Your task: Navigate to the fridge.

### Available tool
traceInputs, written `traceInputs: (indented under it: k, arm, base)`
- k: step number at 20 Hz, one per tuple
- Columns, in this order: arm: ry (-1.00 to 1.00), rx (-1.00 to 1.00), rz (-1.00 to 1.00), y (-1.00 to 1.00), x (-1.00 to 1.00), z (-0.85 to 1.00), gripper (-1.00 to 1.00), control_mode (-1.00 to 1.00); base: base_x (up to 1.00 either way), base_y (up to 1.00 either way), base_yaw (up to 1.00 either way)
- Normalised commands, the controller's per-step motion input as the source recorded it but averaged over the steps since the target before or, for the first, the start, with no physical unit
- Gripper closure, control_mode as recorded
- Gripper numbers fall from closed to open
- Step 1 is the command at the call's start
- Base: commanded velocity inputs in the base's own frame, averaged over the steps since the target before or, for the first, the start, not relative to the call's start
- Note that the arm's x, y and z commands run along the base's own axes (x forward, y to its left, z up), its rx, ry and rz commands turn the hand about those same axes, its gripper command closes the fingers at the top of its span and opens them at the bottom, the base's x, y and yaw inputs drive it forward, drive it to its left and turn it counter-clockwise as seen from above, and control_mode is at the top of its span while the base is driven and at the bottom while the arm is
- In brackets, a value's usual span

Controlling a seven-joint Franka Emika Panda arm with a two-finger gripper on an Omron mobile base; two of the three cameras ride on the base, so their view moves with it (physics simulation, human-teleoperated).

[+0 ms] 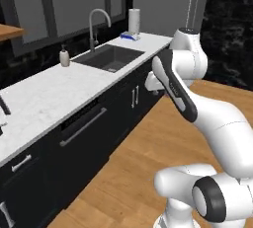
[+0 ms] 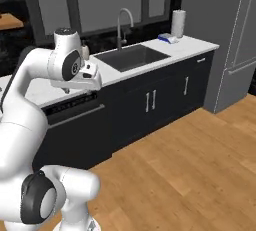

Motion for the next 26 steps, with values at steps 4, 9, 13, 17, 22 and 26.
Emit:
traceInputs:
  k: [4,9,13,17,22,26]
  arm:
    - [0.00,0.00,0.00,0.00,0.00,0.00,-1.00,1.00]
    - [0.00,0.00,0.00,0.00,0.00,0.00,-1.00,1.00]
    - [0.00,0.00,0.00,0.00,0.00,0.00,-1.00,1.00]
    - [0.00,0.00,0.00,0.00,0.00,0.00,-1.00,1.00]
    - [0.00,0.00,0.00,0.00,0.00,0.00,-1.00,1.00]
    - [0.00,0.00,0.00,0.00,0.00,0.00,-1.00,1.00]
  base:
    - [1.00,-0.75,-0.30]
    - [1.00,-0.60,-0.29]
    - [1.00,-0.27,-0.25]
    - [1.00,-0.07,-0.18]
    - [1.00,0.00,-0.16]
    - [1.00,-0.08,-0.16]
